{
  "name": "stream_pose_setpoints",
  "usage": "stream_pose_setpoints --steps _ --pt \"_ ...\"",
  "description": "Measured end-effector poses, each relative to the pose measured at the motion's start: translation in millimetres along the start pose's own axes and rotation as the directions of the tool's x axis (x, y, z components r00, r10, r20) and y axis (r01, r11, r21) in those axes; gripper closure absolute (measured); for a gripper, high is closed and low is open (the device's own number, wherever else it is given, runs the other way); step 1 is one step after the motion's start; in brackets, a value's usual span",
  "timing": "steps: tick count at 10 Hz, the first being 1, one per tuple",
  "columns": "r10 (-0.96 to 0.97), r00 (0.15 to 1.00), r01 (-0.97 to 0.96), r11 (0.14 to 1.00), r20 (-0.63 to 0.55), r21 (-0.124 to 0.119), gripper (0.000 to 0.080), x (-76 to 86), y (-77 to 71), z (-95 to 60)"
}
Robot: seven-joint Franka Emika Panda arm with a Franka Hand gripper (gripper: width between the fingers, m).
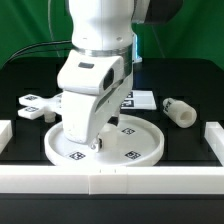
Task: Assemble round table
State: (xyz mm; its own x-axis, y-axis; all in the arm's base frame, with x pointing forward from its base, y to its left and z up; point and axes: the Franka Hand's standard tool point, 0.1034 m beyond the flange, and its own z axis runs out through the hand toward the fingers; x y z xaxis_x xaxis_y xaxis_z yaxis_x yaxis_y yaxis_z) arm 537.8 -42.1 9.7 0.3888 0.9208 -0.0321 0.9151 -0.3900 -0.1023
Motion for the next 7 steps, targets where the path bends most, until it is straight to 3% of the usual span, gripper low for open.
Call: stream_pose_setpoints --steps 1,2,3,7 --pt "0.000 1.000 0.000 1.000 0.000 0.001 0.0279 0.0 -0.3 0.2" --pt "0.000 1.000 0.000 1.000 0.000 0.001 0.0279 -0.1 -0.3 0.2" --pt "0.000 1.000 0.000 1.000 0.000 -0.002 0.0387 0.1 0.4 -1.0" --pt "0.000 1.000 0.000 1.000 -0.001 -0.002 0.0387 0.2 0.5 -1.1"
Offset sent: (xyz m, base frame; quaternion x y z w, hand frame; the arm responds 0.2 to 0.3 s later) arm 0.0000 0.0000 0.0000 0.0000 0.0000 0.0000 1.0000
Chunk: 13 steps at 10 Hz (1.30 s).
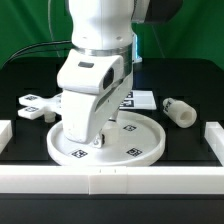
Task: Assemble round table
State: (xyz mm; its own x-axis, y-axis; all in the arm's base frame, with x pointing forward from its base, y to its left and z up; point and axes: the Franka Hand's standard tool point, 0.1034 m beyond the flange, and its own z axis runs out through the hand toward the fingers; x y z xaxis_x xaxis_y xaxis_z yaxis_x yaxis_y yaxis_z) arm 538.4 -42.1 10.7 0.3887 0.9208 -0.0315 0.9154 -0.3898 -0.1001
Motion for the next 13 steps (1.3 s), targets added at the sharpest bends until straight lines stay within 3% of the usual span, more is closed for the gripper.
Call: stream_pose_setpoints --steps 2,8,13 --pt "-0.006 1.000 0.006 1.000 0.000 -0.002 0.0387 3.5 -0.2 -0.1" --pt "-0.068 0.997 0.068 0.998 -0.025 -0.019 0.0387 53.6 -1.4 -0.7" --pt "-0.068 0.997 0.067 0.998 -0.041 -0.021 0.0387 72.9 -3.4 -0.8"
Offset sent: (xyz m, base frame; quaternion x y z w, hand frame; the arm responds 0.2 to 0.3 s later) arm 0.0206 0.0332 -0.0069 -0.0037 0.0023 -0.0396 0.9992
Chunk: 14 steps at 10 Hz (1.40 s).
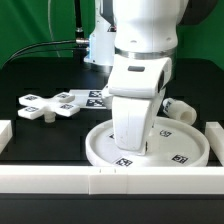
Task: Assemble round table
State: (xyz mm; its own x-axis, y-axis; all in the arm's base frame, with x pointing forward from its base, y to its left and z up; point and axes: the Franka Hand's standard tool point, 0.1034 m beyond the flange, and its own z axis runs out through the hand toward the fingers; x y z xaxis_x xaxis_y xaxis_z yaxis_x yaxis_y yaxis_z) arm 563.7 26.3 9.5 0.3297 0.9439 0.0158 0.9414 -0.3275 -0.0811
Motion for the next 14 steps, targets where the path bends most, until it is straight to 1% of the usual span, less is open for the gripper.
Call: stream_pose_setpoints --steps 2,7,8,9,10,11,12,13,14 --pt "0.014 1.000 -0.014 1.000 -0.001 0.000 0.0387 7.9 -2.5 0.0" --pt "0.032 0.999 -0.032 0.999 0.002 -0.001 0.0382 8.0 -2.6 0.3" --pt "0.032 0.999 -0.032 0.999 0.003 -0.001 0.0199 8.0 -2.7 0.3" --pt "0.032 0.999 -0.032 0.999 0.003 -0.001 0.0199 8.0 -2.7 0.4" --pt "0.033 0.999 -0.033 0.999 0.003 -0.001 0.0159 7.7 -2.7 0.3" --pt "0.055 0.998 -0.055 0.998 0.003 -0.005 0.0159 5.9 -4.9 -4.4" --pt "0.094 0.996 -0.094 0.995 -0.001 -0.019 0.0151 4.0 -10.5 -12.8" --pt "0.157 0.988 -0.157 0.987 -0.011 -0.037 0.0151 1.8 -16.9 -23.0" --pt "0.232 0.973 -0.232 0.972 -0.012 -0.042 0.0151 1.3 -25.5 -32.4"
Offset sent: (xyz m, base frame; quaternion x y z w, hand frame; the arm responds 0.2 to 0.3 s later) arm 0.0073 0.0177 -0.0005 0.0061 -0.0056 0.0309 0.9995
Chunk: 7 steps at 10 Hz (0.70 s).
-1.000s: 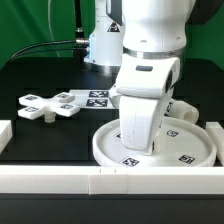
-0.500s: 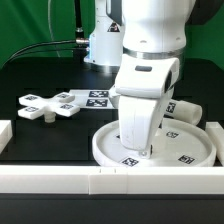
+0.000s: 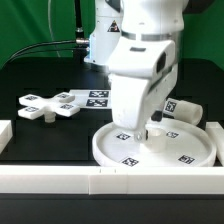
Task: Assemble round table
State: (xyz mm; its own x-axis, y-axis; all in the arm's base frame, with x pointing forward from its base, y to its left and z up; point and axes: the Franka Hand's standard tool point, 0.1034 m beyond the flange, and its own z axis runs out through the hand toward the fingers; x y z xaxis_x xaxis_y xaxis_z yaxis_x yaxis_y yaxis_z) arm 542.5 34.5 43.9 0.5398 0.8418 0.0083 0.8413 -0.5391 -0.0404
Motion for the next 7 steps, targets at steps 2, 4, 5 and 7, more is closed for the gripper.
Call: stream_pose_setpoints --steps 2,4,5,7 --pt "0.158 0.987 -0.158 0.987 -0.002 -0.016 0.0151 11.3 -23.8 -19.2" --pt "0.237 0.971 -0.237 0.971 -0.010 -0.028 0.0151 33.6 -49.8 -31.0" --pt "0.231 0.973 -0.232 0.972 -0.021 -0.031 0.0151 45.3 -56.8 -30.0" --pt "0.222 0.975 -0.223 0.974 -0.024 -0.031 0.0151 49.9 -59.0 -24.6"
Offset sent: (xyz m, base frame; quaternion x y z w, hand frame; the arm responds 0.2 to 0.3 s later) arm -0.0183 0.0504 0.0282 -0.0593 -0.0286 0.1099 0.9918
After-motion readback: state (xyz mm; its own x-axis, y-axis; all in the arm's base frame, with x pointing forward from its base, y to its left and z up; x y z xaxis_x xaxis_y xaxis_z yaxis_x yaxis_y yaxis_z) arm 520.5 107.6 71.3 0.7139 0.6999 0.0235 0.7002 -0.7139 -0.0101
